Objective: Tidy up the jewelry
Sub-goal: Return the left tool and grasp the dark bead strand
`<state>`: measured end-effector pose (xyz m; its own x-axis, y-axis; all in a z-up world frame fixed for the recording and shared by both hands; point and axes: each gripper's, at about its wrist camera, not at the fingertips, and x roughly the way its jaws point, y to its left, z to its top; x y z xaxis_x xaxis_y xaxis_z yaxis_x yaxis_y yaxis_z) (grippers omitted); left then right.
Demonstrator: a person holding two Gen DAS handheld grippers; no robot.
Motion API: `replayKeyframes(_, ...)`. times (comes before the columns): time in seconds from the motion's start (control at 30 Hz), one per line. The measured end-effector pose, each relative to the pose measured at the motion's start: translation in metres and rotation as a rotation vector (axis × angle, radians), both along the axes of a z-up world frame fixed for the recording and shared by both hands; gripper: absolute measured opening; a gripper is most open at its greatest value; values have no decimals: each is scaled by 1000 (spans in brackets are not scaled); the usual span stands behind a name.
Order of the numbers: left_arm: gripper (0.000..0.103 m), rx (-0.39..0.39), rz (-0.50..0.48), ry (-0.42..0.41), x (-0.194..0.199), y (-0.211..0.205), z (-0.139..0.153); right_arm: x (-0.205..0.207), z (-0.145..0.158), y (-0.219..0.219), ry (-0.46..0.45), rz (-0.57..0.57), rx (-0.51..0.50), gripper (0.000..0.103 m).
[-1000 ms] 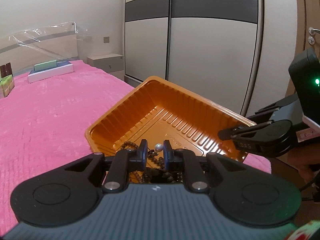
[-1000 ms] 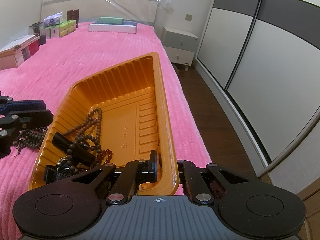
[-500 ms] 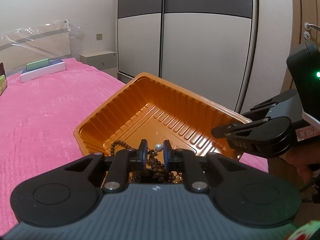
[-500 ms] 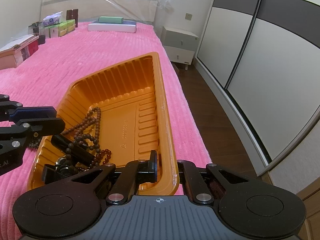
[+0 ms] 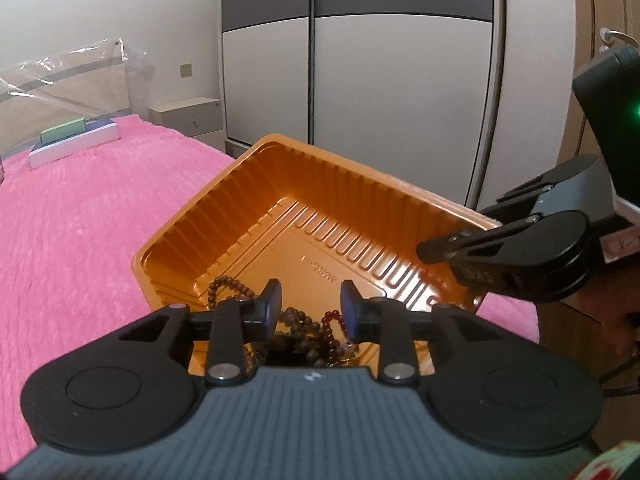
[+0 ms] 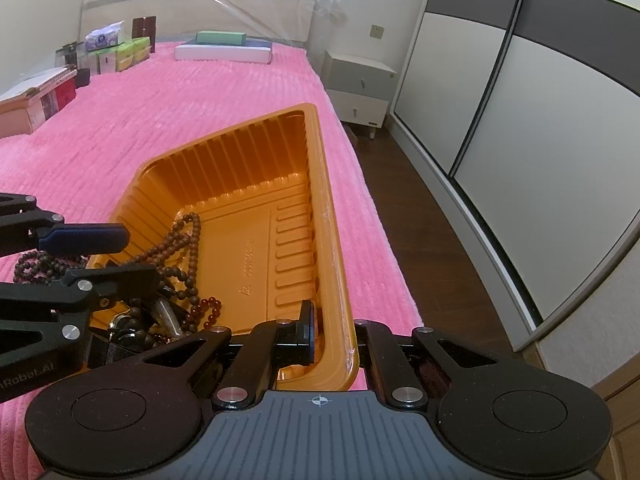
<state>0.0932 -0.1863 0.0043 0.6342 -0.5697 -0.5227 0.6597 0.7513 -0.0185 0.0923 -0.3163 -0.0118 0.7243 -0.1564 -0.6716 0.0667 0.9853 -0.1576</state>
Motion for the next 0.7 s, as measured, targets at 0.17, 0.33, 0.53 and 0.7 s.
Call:
replayKeyframes(0.17, 28, -9, 51, -13, -5, 20, 2, 0, 0, 0, 0, 0, 0, 6)
replayKeyframes(0.33, 28, -18, 151, -16, -9, 55, 1, 0, 0, 0, 1, -2, -1, 6)
replayKeyframes(0.53, 28, 5, 312, 16, -10, 112, -16, -1, 0, 0, 1, -1, -3, 6)
replayKeyframes(0.7, 28, 56, 429, 73, -7, 157, -37, -1, 0, 1, 0, 1, -10, 6)
